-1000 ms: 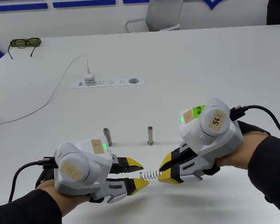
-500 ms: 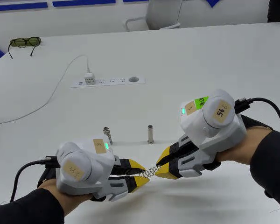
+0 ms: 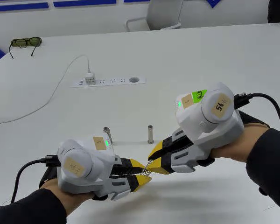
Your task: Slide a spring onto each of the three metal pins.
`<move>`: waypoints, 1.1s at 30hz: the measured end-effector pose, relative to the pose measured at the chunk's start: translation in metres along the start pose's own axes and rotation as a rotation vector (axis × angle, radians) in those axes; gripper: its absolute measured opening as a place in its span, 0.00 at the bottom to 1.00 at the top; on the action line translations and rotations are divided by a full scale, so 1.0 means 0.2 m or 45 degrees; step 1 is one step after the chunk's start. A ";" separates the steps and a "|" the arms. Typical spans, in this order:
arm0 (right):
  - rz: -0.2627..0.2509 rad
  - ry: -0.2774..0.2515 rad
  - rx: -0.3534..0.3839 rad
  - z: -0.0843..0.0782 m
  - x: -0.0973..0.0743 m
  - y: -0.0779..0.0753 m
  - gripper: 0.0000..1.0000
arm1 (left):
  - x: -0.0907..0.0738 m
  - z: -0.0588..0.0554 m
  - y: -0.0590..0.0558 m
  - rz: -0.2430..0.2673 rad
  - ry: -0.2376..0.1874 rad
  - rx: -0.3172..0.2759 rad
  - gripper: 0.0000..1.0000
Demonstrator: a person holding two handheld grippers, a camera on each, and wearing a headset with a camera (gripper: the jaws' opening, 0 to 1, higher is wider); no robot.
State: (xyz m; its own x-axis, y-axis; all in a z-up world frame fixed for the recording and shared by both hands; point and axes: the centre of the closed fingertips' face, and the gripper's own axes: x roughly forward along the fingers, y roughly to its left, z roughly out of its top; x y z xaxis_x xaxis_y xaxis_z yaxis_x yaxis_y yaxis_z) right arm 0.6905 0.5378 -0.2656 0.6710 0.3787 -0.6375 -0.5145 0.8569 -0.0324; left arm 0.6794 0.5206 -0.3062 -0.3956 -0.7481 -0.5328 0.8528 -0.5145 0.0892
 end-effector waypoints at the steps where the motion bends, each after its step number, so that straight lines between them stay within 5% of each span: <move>1: -0.002 -0.005 -0.009 0.01 0.00 0.00 0.12 | 0.00 0.00 0.00 -0.002 -0.006 -0.009 0.10; 33: -0.059 -0.071 -0.013 0.06 0.00 -0.01 0.12 | -0.03 0.05 0.02 0.008 -0.118 -0.170 0.10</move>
State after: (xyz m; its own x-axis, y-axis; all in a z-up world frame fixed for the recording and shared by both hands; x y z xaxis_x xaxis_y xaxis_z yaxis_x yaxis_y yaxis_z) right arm 0.6982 0.5394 -0.2561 0.7230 0.3577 -0.5910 -0.4871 0.8706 -0.0690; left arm 0.6816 0.5181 -0.2940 -0.4144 -0.7897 -0.4524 0.8907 -0.4540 -0.0234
